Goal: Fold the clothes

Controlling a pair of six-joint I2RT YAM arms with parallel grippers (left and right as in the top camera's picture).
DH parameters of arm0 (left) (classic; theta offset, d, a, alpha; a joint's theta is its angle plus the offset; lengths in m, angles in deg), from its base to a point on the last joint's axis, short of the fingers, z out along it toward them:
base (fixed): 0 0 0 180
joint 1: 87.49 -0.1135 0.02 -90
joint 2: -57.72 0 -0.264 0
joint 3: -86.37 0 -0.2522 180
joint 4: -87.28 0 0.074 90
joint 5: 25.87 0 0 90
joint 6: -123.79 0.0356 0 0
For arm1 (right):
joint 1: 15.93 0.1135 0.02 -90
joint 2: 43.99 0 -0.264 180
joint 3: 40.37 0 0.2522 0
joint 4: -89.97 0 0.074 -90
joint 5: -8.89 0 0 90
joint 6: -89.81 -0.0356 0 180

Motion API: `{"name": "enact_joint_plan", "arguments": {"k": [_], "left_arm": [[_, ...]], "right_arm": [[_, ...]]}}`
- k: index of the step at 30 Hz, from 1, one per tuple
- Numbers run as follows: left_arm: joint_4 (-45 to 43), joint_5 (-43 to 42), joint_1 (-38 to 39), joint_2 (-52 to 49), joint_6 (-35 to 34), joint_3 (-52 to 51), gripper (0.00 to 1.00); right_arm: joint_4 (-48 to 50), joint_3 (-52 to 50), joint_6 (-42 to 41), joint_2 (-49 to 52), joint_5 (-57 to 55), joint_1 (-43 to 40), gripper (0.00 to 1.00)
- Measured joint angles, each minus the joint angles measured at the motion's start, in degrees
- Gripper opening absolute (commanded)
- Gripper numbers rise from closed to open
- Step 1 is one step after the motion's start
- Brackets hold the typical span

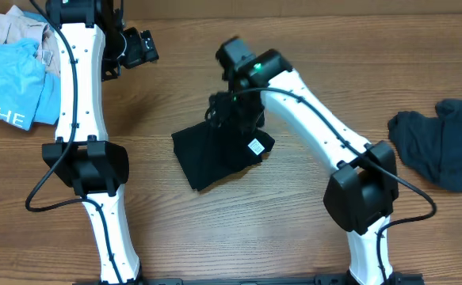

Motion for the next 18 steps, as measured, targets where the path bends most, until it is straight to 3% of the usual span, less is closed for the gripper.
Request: {"name": "enact_joint_plan", "arguments": {"k": [1,6,13,18], "left_arm": [[0.0,0.0,0.0,0.0,0.0,0.0,1.00],[0.2,0.0,0.0,0.0,0.0,0.0,1.00],[0.3,0.0,0.0,0.0,0.0,0.0,1.00],[0.3,0.0,0.1,0.0,0.2,0.0,1.00]], "right_arm": [[1.1,0.1,0.3,-0.3,0.7,-0.5,0.23],[7.0,-5.4,1.6,-0.7,3.5,-0.5,0.06],[17.5,-21.8,1.7,-0.7,7.7,-0.5,0.04],[17.1,-21.8,1.7,-0.8,6.8,-0.5,0.08]]}}
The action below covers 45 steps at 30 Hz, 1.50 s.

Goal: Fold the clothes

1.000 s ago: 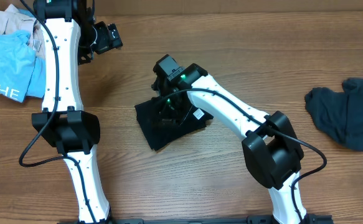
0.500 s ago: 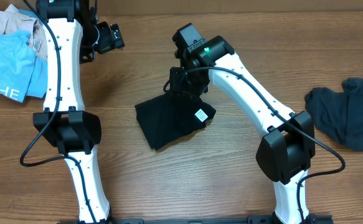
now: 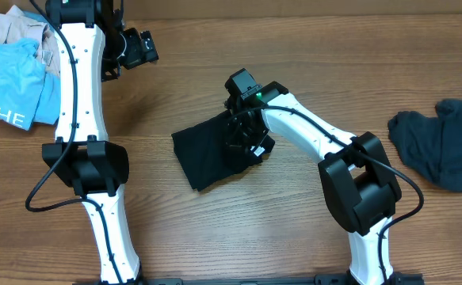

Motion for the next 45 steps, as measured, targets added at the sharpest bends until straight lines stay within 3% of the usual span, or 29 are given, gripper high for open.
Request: {"name": "enact_joint_plan", "arguments": {"k": [1,5,7,11,17,21,27,35,40,41,43,44,45], "left_arm": [[0.0,0.0,0.2,0.0,0.3,0.0,1.00],[0.2,-0.1,0.4,0.0,1.8,0.0,1.00],[0.2,-1.5,0.4,0.0,3.1,0.0,1.00],[0.3,-3.7,1.3,0.0,3.4,-4.4,1.00],[-6.4,-9.7,3.1,-0.3,3.4,-23.6,0.98],[-13.3,-17.6,3.5,-0.6,12.5,-34.6,0.93],[-15.1,-20.4,9.7,-0.6,25.3,-37.4,0.93],[-15.5,-17.5,18.2,-0.6,22.8,-37.4,0.94],[-17.7,-17.6,17.7,-0.6,18.5,-37.4,0.95],[-19.4,-17.6,17.1,-0.6,17.0,-37.4,0.95],[-21.9,-17.6,15.1,-0.6,14.8,-37.5,0.95],[-23.1,-17.6,13.2,-0.6,13.4,-37.5,0.95],[-23.7,-17.6,11.5,-0.6,12.4,-37.5,0.95]], "right_arm": [[-2.1,1.7,0.0,-0.3,-1.9,-0.1,0.30],[-10.0,11.5,1.1,-4.0,-9.0,-1.8,0.84],[-13.2,18.6,2.1,-8.1,-11.6,-4.3,1.00],[-15.0,23.1,2.6,-12.0,-13.4,-9.0,1.00],[-16.8,23.1,1.9,-11.2,-11.4,-20.5,1.00],[-18.1,23.1,1.9,-11.1,-8.9,-26.1,1.00],[-18.3,23.1,1.9,-11.1,-7.3,-25.8,1.00],[-19.9,22.9,2.7,-11.1,-7.2,-25.8,1.00],[-22.6,22.9,3.3,-11.1,-6.6,-25.7,0.80],[-23.8,22.9,3.3,-11.1,-6.4,-25.6,0.69],[-26.6,22.9,3.4,-11.1,-5.6,-24.7,0.32],[-27.6,22.9,3.7,-11.1,-4.7,-23.9,0.20],[-29.1,22.8,4.3,-11.1,-3.9,-23.0,0.17]]}}
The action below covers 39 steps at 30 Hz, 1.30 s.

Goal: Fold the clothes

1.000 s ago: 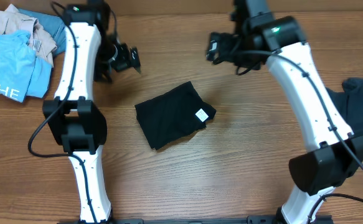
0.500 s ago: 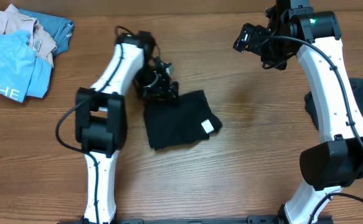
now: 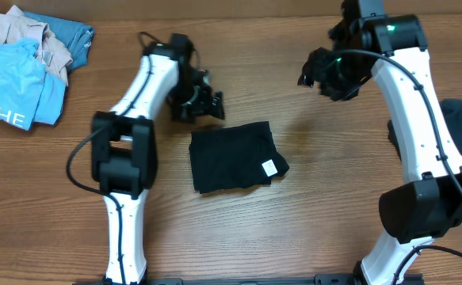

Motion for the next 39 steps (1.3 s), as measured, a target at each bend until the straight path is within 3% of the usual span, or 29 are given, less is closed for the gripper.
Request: {"name": "enact_joint_plan", "arguments": {"k": [7,14,24,30,39], "left_arm": [[-0.8,0.1,-11.1,0.0,-4.0,0.0,0.99],[-1.1,0.0,-12.0,0.0,-4.3,0.0,1.00],[-1.5,0.0,-12.0,0.0,-4.3,0.0,1.00],[-1.5,0.0,-12.0,0.0,-4.3,0.0,1.00],[-1.4,0.0,-12.0,0.0,-4.3,0.0,1.00]], "right_arm": [[-8.2,-1.5,-2.7,0.0,2.9,16.9,0.09],[-3.7,-13.2,-12.5,0.1,2.4,27.7,0.04],[14.7,-37.3,-21.5,0.4,0.1,28.1,0.06],[21.9,-40.0,-24.4,0.4,0.1,27.1,0.14],[27.9,-43.0,-24.4,0.4,-3.0,24.6,0.17]]}}
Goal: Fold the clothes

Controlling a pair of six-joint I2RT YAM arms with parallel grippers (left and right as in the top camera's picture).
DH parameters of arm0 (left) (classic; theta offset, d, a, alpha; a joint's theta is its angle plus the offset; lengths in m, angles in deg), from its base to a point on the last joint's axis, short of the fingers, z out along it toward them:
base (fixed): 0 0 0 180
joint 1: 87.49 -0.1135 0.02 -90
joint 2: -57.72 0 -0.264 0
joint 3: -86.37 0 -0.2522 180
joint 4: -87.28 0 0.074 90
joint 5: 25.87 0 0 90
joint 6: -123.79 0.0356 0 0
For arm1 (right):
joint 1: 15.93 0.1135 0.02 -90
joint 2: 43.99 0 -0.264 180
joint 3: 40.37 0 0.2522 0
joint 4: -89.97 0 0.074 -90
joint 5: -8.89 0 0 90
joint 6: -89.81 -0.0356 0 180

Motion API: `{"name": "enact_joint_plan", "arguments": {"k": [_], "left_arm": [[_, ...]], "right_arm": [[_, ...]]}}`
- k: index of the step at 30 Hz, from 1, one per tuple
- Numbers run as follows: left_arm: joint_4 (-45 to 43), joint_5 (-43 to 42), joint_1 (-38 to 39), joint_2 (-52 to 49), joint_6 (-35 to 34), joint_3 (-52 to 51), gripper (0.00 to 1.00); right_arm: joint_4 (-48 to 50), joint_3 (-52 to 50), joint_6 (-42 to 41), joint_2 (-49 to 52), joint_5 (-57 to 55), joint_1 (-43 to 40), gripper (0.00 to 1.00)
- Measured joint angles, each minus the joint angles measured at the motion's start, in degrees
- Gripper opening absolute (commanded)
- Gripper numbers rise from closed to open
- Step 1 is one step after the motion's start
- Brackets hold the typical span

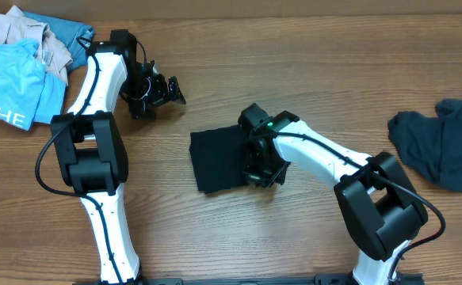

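A black garment [219,161] lies folded into a rough rectangle at the table's middle. My right gripper [260,168] points down onto its right edge and covers that end. Its fingers are hidden against the dark cloth, so whether they grip it cannot be told. My left gripper [173,90] hovers apart from the garment, up and to its left, with its fingers spread and nothing between them.
A stack of folded clothes sits at the far left corner: a light blue shirt [10,89], a beige piece [15,30] and a blue piece [74,38]. A crumpled dark navy garment [441,144] lies at the right edge.
My right gripper was high at the far right, off the cloth; now it is down on the black garment's right edge, hiding the white tag. My left gripper has moved left, away from the garment's top corner.
The black garment lay skewed with my right gripper at its upper right, then over its right part, the left arm far left. Later it lay squared with both grippers off it, the left by its corner. Now the right is back on it.
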Motion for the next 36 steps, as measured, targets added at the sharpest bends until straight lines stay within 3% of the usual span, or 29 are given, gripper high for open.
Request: {"name": "enact_joint_plan", "arguments": {"k": [8,19,21,24,26,31,36], "left_arm": [[0.0,-1.8,0.1,0.0,0.6,0.0,1.00],[4.3,-8.2,5.2,0.0,7.2,0.0,1.00],[5.4,-8.2,7.0,0.0,8.8,0.0,1.00],[4.7,-8.6,9.1,0.0,11.9,0.0,1.00],[3.3,-8.8,9.9,0.0,14.8,-0.1,1.00],[-2.4,-12.3,10.0,0.0,18.1,-4.6,1.00],[-4.2,-17.0,11.1,0.0,18.8,-6.1,1.00]], "right_arm": [[12.1,-0.2,2.1,0.0,-2.3,-8.4,0.24],[28.6,-0.2,2.3,0.0,-1.2,-11.5,0.34],[27.6,0.1,2.3,0.0,-1.0,-14.3,0.39],[22.2,3.3,3.5,0.0,-0.5,-21.1,0.67],[17.3,7.5,7.3,0.0,2.5,-25.7,0.80],[6.8,16.6,14.1,-0.9,8.3,-30.6,0.90],[5.0,18.1,15.8,-2.4,10.1,-30.8,0.94]]}}
